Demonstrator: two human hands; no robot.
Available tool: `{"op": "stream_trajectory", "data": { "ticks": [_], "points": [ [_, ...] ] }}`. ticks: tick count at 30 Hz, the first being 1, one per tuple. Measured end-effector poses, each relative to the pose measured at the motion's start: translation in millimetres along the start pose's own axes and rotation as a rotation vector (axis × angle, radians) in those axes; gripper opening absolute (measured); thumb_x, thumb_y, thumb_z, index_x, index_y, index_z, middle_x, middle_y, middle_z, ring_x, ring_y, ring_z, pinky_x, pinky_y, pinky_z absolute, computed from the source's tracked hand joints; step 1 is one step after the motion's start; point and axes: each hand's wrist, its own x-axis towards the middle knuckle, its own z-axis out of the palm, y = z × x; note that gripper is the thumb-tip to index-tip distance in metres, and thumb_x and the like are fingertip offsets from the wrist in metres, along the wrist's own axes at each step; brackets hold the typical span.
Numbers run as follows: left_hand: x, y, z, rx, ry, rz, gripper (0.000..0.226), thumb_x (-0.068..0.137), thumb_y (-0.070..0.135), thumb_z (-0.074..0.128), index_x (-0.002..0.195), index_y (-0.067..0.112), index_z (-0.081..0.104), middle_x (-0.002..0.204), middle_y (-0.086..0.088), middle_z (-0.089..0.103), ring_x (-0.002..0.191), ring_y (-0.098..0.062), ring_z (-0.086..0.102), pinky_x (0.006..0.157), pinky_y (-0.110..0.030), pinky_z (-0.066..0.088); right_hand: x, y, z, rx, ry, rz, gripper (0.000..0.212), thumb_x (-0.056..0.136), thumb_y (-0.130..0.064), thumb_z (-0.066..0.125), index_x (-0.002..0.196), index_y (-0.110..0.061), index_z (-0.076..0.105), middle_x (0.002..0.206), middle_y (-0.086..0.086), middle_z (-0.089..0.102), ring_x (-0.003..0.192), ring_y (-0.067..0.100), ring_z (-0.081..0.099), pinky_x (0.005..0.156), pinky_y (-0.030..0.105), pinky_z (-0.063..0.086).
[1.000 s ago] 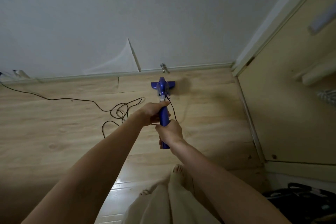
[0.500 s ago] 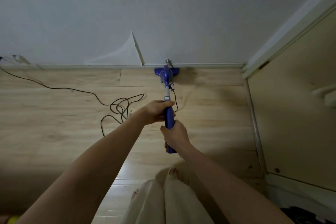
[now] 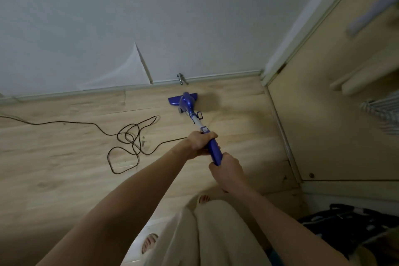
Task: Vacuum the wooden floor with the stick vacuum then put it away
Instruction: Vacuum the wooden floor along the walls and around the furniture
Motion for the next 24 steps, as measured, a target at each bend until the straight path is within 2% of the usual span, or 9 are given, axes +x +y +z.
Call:
{"op": "stream_trajectory", "data": {
  "ticks": [5, 7, 11, 13, 16, 20, 23, 24],
  "points": [
    [-52, -50, -33, 0.204, -0.105, -0.034, 0.038, 0.089, 0.024, 0.067, 0.113, -0.002, 0.052, 0.115, -0.023, 0.062, 0.102, -0.031, 0.064, 0.089, -0.039, 0.055, -74, 6, 56, 0.109, 0.013, 0.087, 0.018, 0.095, -0.023, 0.056, 0.106, -0.018, 0.043, 0.087, 0.002, 0.055, 0.063, 0.016, 0.056, 0.062, 0.033, 0.055],
    [-78, -74, -44, 0.235, -0.146, -0.052, 0.037, 0.089, 0.022, 0.067, 0.113, 0.000, 0.051, 0.116, -0.022, 0.061, 0.104, -0.032, 0.063, 0.092, -0.042, 0.054, -106, 11, 82, 0.149, 0.014, 0.120, 0.020, 0.095, -0.023, 0.056, 0.109, -0.017, 0.042, 0.091, 0.007, 0.060, 0.062, 0.017, 0.057, 0.063, 0.035, 0.057],
    [-122, -119, -64, 0.314, -0.171, -0.062, 0.025, 0.089, 0.019, 0.066, 0.102, 0.003, 0.053, 0.108, -0.021, 0.062, 0.101, -0.031, 0.064, 0.094, -0.045, 0.052, -167, 13, 125, 0.254, 0.009, 0.161, 0.021, 0.095, -0.020, 0.055, 0.110, -0.015, 0.042, 0.081, 0.006, 0.056, 0.051, 0.015, 0.055, 0.046, 0.028, 0.049],
    [-142, -135, -74, 0.373, -0.178, -0.073, 0.024, 0.088, 0.019, 0.066, 0.101, 0.003, 0.053, 0.104, -0.019, 0.062, 0.096, -0.029, 0.065, 0.094, -0.045, 0.053, -195, 9, 144, 0.290, 0.010, 0.171, 0.021, 0.094, -0.019, 0.054, 0.112, -0.013, 0.044, 0.080, 0.005, 0.054, 0.049, 0.015, 0.054, 0.044, 0.026, 0.048],
    [-167, -149, -88, 0.424, -0.198, -0.086, 0.022, 0.088, 0.018, 0.066, 0.100, 0.005, 0.054, 0.097, -0.015, 0.062, 0.088, -0.025, 0.065, 0.090, -0.040, 0.055, -228, 1, 165, 0.321, 0.017, 0.198, 0.024, 0.089, -0.019, 0.054, 0.111, -0.010, 0.052, 0.079, 0.006, 0.058, 0.051, 0.017, 0.058, 0.048, 0.027, 0.052],
    [-187, -167, -105, 0.409, -0.201, -0.073, 0.022, 0.088, 0.021, 0.065, 0.098, 0.007, 0.053, 0.087, -0.010, 0.062, 0.079, -0.021, 0.064, 0.077, -0.031, 0.056, -248, -8, 185, 0.364, 0.028, 0.243, 0.014, 0.087, -0.017, 0.056, 0.101, -0.015, 0.055, 0.084, 0.006, 0.061, 0.070, 0.019, 0.061, 0.068, 0.035, 0.056],
    [-189, -178, -115, 0.377, -0.157, -0.049, 0.022, 0.088, 0.024, 0.066, 0.096, 0.008, 0.053, 0.082, -0.008, 0.061, 0.073, -0.018, 0.061, 0.071, -0.029, 0.055, -246, -16, 201, 0.379, 0.068, 0.257, 0.017, 0.087, -0.019, 0.058, 0.104, -0.016, 0.054, 0.088, 0.002, 0.059, 0.076, 0.016, 0.060, 0.063, 0.027, 0.050],
    [-187, -180, -118, 0.366, -0.141, -0.046, 0.024, 0.087, 0.025, 0.066, 0.098, 0.007, 0.054, 0.084, -0.009, 0.061, 0.073, -0.019, 0.061, 0.071, -0.030, 0.055, -244, -18, 206, 0.386, 0.076, 0.251, 0.019, 0.087, -0.019, 0.059, 0.105, -0.016, 0.054, 0.093, 0.003, 0.061, 0.081, 0.019, 0.063, 0.066, 0.029, 0.053]
  ]
}}
